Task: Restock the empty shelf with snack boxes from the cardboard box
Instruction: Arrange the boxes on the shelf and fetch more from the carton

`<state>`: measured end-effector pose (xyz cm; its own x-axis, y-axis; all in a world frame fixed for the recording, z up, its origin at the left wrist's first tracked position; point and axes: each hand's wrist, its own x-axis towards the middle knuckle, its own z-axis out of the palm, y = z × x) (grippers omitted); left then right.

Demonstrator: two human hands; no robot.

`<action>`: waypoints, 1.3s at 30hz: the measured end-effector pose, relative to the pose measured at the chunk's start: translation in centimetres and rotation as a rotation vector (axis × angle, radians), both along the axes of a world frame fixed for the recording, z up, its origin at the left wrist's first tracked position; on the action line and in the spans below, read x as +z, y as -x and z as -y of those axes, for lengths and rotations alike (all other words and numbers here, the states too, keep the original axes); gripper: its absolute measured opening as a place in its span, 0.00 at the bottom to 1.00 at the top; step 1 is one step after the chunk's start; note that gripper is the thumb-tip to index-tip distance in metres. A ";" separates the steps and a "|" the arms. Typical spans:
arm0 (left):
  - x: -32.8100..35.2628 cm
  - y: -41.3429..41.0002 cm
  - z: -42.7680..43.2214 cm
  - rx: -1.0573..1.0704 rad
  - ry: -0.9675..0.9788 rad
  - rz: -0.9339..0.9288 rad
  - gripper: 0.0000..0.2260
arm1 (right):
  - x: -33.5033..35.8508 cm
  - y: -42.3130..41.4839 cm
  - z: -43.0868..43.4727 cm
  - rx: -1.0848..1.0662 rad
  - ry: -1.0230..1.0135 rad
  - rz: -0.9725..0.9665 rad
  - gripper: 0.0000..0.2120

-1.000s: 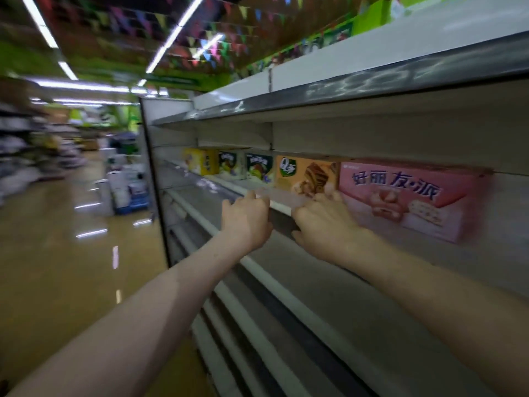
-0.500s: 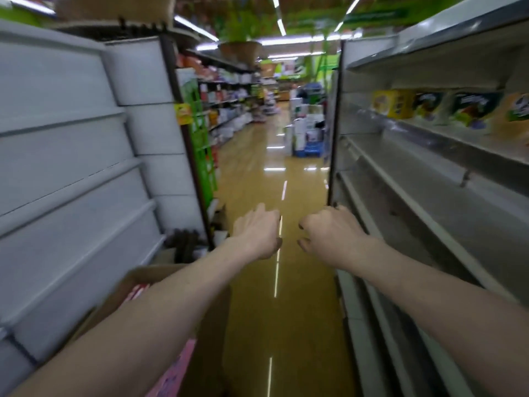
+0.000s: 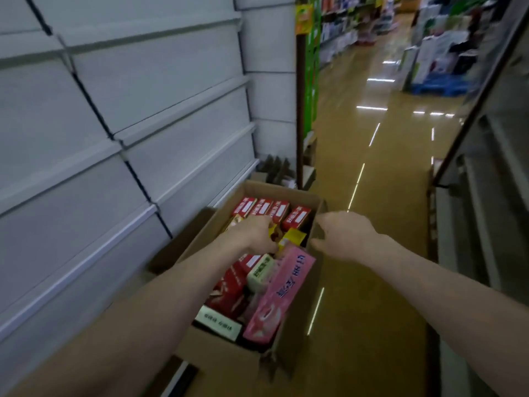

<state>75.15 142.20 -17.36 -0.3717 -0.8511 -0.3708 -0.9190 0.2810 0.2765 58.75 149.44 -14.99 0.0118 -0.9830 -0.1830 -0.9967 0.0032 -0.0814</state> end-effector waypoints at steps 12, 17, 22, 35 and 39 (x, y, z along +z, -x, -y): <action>-12.5 -5.5 0.6 0.231 -0.446 -0.237 0.32 | -11.2 -3.6 3.9 -0.330 -0.290 0.319 0.29; -14.3 -5.8 0.1 0.234 -0.589 -0.347 0.31 | -13.3 -4.4 4.1 -0.490 -0.295 0.363 0.44; -14.6 -5.2 0.4 0.213 -0.656 -0.437 0.41 | -14.0 -5.2 4.5 -0.668 -0.196 0.528 0.38; -10.1 -5.0 3.0 0.177 -0.549 -0.712 0.56 | -7.2 -5.1 7.3 -0.566 0.139 0.815 0.33; -8.7 -4.2 3.5 0.426 -0.589 -0.933 0.55 | -5.3 -5.8 6.4 -0.520 0.142 0.946 0.24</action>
